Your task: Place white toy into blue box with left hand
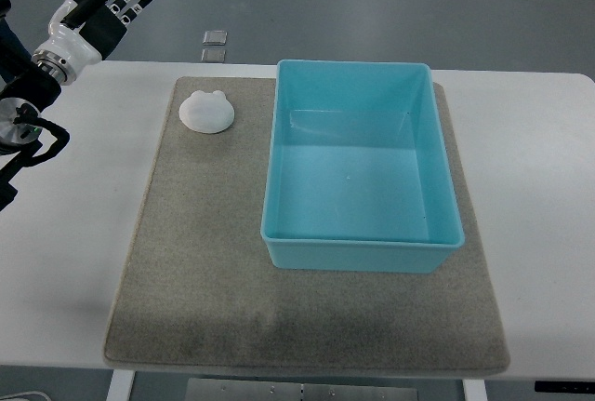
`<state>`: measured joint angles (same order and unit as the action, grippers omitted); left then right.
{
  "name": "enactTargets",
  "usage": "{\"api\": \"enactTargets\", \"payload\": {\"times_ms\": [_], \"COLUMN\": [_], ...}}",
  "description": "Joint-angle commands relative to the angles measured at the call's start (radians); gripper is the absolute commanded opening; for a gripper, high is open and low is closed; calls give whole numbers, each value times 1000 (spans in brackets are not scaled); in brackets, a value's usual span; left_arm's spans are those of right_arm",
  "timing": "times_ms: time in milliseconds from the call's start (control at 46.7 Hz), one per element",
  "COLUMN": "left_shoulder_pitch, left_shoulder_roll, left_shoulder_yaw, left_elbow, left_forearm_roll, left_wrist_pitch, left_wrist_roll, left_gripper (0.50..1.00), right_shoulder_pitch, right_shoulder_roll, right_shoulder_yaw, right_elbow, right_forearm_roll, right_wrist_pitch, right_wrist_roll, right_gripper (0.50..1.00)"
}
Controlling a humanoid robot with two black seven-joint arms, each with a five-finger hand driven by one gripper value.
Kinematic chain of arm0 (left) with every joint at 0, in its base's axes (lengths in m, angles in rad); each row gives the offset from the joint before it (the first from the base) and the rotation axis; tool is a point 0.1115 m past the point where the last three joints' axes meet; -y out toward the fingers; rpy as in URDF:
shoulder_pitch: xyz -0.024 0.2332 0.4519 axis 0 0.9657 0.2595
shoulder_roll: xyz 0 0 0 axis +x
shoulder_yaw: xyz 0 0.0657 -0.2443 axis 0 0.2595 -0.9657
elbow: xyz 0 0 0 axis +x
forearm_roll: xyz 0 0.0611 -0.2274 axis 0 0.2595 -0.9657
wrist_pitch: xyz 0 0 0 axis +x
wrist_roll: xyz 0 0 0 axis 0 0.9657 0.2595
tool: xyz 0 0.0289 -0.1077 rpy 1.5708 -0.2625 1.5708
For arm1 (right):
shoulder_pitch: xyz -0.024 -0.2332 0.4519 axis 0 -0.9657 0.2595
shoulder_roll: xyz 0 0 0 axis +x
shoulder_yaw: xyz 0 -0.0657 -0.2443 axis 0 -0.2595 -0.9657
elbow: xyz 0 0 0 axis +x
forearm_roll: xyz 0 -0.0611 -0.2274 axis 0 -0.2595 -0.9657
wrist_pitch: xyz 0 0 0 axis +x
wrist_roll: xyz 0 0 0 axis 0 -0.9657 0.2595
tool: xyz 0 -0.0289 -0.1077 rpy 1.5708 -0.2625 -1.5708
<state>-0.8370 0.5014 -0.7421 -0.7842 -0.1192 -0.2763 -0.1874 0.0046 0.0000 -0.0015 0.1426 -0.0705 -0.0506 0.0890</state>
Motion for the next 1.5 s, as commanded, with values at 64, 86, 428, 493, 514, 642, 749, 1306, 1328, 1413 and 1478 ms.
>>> {"api": "enactTargets", "payload": {"times_ms": [64, 86, 428, 493, 514, 642, 749, 1306, 1328, 1413, 1478], "left_shoulder_pitch": [-1, 1, -1, -1, -1, -1, -2, -16, -16, -16, -16], "left_shoulder_roll": [3, 3, 19, 22, 25, 46, 54, 121, 121, 126, 135], "left_shoulder_yaw": [1, 1, 4, 9, 10, 17, 15, 40, 40, 40, 41], "left_elbow": [-4, -9, -10, -4, -3, -1, -7, -92, -98, -116, -130], "left_forearm_roll": [265, 307, 527, 529, 530, 592, 703, 1124, 1147, 1225, 1273], "left_wrist_pitch": [0, 0, -77, -72, -72, -70, -57, -26, -26, -29, -32], "left_wrist_roll": [0, 0, 26, 29, 29, 28, 26, 2, -3, -14, -18], "left_gripper": [994, 994, 996, 996, 996, 996, 996, 994, 992, 992, 992], "right_shoulder_pitch": [0, 0, 0, 0, 0, 0, 0, 0, 0, 0, 0], "right_shoulder_roll": [0, 0, 0, 0, 0, 0, 0, 0, 0, 0, 0], "right_shoulder_yaw": [0, 0, 0, 0, 0, 0, 0, 0, 0, 0, 0], "right_elbow": [0, 0, 0, 0, 0, 0, 0, 0, 0, 0, 0], "right_forearm_roll": [0, 0, 0, 0, 0, 0, 0, 0, 0, 0, 0], "right_wrist_pitch": [0, 0, 0, 0, 0, 0, 0, 0, 0, 0, 0], "right_wrist_roll": [0, 0, 0, 0, 0, 0, 0, 0, 0, 0, 0], "right_gripper": [936, 936, 936, 936, 936, 936, 936, 936, 936, 936, 936]}}
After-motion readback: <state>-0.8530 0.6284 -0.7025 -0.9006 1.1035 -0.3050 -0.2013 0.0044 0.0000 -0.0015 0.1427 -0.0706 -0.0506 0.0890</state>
